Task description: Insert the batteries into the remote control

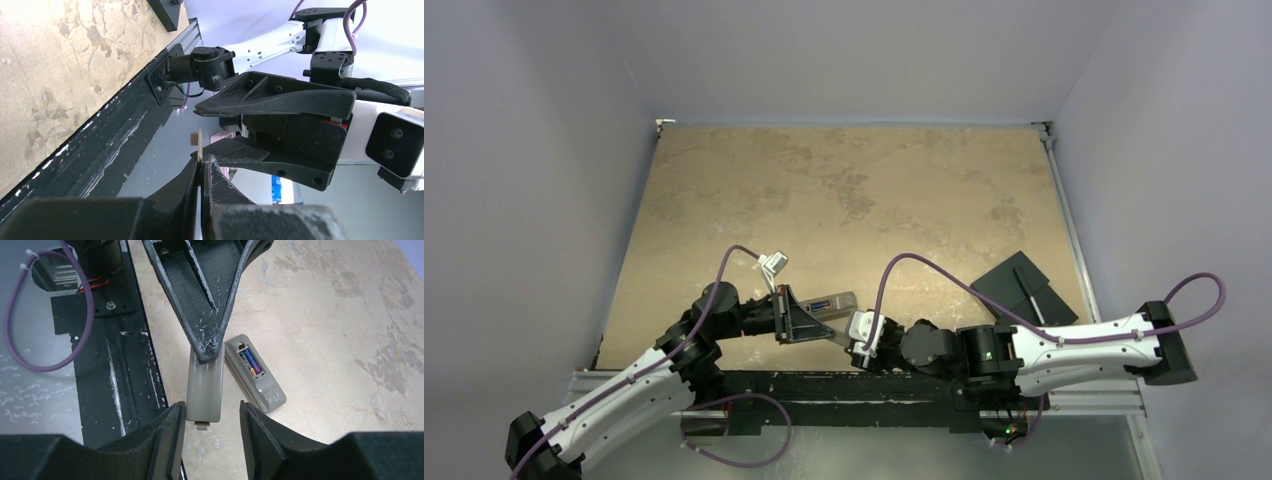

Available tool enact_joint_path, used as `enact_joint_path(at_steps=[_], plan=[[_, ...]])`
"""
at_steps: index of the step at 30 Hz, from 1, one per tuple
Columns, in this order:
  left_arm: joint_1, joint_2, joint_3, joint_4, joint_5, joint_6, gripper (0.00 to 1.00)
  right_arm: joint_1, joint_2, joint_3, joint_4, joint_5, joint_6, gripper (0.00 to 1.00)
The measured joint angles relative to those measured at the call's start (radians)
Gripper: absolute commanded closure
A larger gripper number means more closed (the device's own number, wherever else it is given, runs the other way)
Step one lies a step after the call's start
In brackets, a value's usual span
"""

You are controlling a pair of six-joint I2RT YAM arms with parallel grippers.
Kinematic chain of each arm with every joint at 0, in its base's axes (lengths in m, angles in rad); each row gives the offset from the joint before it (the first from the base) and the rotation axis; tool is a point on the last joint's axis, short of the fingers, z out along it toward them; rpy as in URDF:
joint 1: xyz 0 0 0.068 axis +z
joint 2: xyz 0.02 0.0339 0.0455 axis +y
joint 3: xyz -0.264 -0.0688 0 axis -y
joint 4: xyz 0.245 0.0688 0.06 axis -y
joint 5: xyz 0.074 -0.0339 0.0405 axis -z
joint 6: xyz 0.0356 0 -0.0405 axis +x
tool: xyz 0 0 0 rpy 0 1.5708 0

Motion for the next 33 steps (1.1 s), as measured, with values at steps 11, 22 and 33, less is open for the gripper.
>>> enact_joint_path(at_steps=[11, 22, 33], plan=[[0.000, -0.001, -0.008, 0.023, 0.002, 0.000, 1.00, 0.001, 0.008, 0.002, 0.002, -0.005, 0.000, 0.63], [0.000, 0.019, -0.014, 0.043, 0.008, 0.000, 1.00, 0.002, 0.014, 0.004, -0.011, -0.005, 0.001, 0.89], [0.000, 0.050, -0.014, 0.000, 0.006, 0.038, 0.53, 0.002, 0.014, 0.005, -0.014, 0.000, 0.022, 0.89]])
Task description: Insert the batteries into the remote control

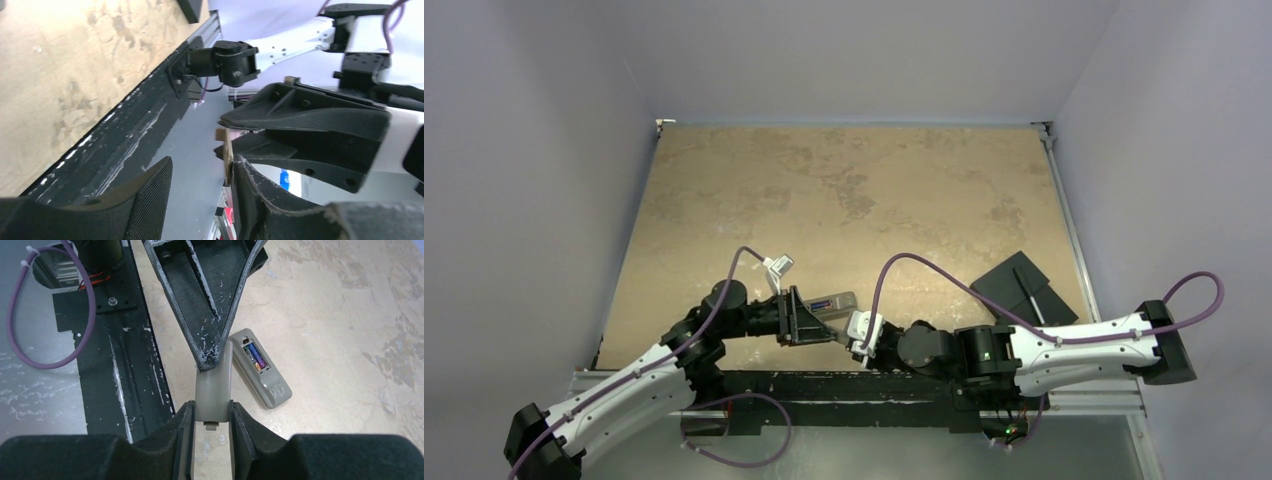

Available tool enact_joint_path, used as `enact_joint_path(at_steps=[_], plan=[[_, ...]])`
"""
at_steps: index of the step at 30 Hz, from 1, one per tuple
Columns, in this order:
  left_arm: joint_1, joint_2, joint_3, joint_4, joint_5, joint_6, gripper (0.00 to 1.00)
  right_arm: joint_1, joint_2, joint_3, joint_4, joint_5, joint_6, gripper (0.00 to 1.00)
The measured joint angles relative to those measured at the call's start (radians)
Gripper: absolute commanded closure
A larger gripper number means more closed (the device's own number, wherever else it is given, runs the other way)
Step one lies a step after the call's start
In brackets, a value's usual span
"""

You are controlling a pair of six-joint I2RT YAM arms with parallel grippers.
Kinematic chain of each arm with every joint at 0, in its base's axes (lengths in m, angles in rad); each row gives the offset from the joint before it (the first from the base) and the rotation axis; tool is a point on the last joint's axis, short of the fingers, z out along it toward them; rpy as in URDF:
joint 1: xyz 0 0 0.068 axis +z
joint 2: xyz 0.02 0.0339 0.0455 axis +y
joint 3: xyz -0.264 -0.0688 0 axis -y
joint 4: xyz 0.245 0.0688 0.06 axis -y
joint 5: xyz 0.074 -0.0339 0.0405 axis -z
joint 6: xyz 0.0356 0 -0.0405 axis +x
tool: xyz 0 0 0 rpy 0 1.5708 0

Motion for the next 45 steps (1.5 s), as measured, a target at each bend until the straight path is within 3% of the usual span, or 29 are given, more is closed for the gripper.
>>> enact_joint_path(at_steps=[12, 22, 45], plan=[[-0.001, 0.109, 0.142, -0.265, -0.157, 0.201, 0.47, -0.001, 0.062, 0.052, -0.141, 0.022, 0.184, 0.91], [-0.001, 0.237, 0.251, -0.405, -0.424, 0.333, 0.47, -0.001, 0.118, 0.104, -0.220, 0.021, 0.335, 0.92], [0.003, 0.621, 0.277, -0.238, -0.738, 0.486, 0.48, -0.001, 0.087, 0.069, -0.228, 0.017, 0.500, 0.91]])
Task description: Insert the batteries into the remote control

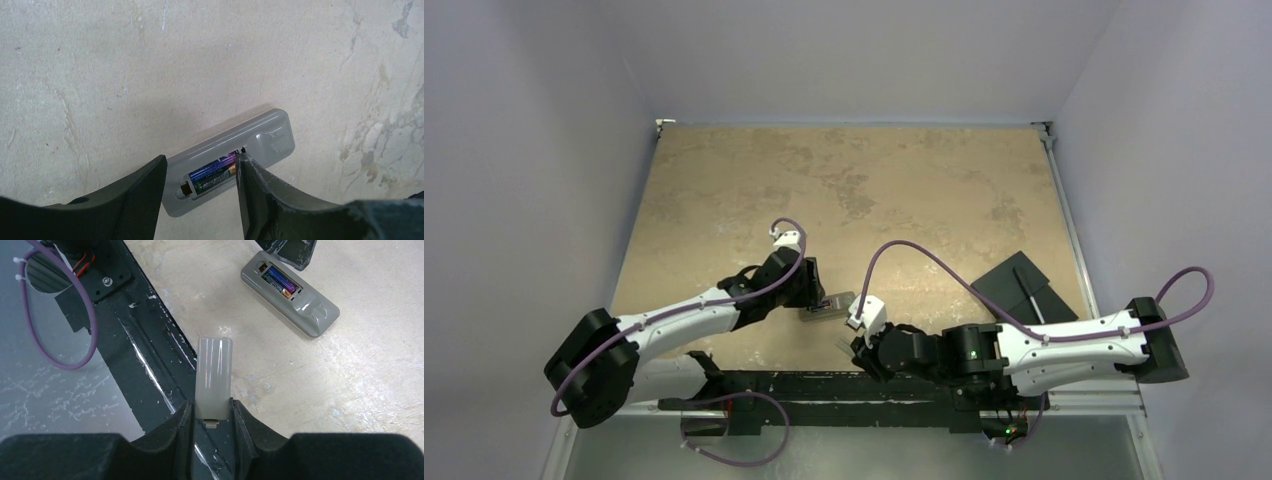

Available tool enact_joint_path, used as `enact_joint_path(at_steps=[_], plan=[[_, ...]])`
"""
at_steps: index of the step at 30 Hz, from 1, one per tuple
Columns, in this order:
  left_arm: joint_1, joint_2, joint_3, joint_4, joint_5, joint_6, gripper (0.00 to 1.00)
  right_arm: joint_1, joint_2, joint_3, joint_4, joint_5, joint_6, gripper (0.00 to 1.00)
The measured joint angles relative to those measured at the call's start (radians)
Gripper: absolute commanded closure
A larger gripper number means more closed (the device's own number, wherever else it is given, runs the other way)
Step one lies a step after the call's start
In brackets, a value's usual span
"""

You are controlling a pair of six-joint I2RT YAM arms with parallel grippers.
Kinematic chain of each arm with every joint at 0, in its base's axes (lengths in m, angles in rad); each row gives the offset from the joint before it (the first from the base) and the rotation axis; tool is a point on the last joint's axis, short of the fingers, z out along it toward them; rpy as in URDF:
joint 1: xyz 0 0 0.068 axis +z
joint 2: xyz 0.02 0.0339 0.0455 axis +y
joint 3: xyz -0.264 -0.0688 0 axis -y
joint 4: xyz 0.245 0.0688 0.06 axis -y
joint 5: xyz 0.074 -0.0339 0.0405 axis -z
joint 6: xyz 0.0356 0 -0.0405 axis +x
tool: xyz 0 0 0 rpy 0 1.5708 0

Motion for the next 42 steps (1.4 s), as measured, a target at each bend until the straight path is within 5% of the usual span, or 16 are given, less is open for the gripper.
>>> enact_joint_path(at_steps=[5, 19, 42], plan=[[0.020, 0.030, 0.000, 0.034, -0.020, 0.000, 0.55, 0.000, 0.000, -0.011, 0.007, 0.000, 0.003, 0.91], [0.045, 0.103, -0.042, 0.083, -0.018, 0.001, 1.00, 0.000, 0.000, -0.022, 0.013, 0.000, 0.010, 0.91], [0.045, 0.068, -0.135, 0.186, 0.115, -0.006, 1.00, 0.000, 0.002, -0.022, 0.011, 0.000, 0.028, 0.90]])
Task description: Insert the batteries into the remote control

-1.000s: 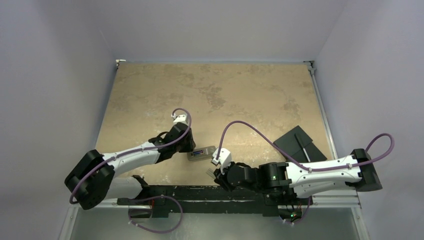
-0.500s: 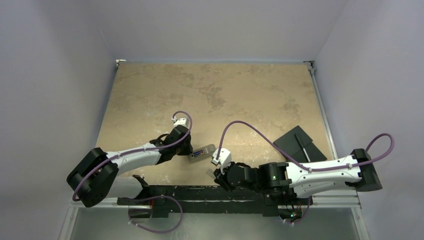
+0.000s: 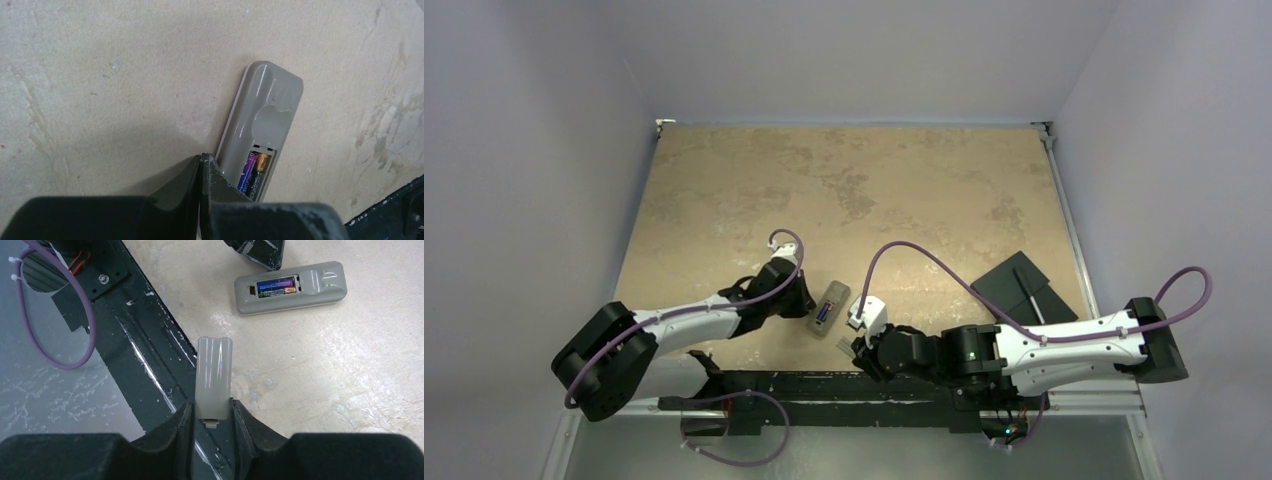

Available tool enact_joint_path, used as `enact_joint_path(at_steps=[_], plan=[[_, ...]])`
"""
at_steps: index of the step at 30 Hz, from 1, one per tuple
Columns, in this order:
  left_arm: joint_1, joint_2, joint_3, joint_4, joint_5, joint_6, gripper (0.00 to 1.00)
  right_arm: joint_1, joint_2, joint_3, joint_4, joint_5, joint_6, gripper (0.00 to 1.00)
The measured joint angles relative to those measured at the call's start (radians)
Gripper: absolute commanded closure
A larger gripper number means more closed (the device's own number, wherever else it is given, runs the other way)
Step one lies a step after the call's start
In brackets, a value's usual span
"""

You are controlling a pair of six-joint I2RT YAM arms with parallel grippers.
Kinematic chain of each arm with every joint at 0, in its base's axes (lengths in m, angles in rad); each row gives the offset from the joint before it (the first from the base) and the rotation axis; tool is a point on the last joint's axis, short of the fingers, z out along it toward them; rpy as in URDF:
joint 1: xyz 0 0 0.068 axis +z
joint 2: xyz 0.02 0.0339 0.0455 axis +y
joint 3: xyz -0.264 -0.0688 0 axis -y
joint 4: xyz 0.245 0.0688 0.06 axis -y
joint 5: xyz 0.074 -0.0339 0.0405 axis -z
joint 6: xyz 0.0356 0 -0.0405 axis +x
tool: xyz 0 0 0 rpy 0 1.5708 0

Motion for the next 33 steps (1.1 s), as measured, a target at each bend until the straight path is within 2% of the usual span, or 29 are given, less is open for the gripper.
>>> enact_joint_path(at_steps=[11, 25, 33], plan=[[-0.011, -0.018, -0.079, 0.124, 0.118, -0.073, 1.00, 0.000, 0.032, 0.000, -0.018, 0.029, 0.043, 0.90], [-0.040, -0.165, -0.207, 0.129, 0.234, -0.179, 1.00, -0.035, 0.089, 0.007, -0.055, 0.051, 0.053, 0.90], [-0.063, -0.144, -0.221, 0.173, 0.265, -0.216, 1.00, -0.061, 0.112, 0.007, -0.050, 0.051, 0.053, 0.90]])
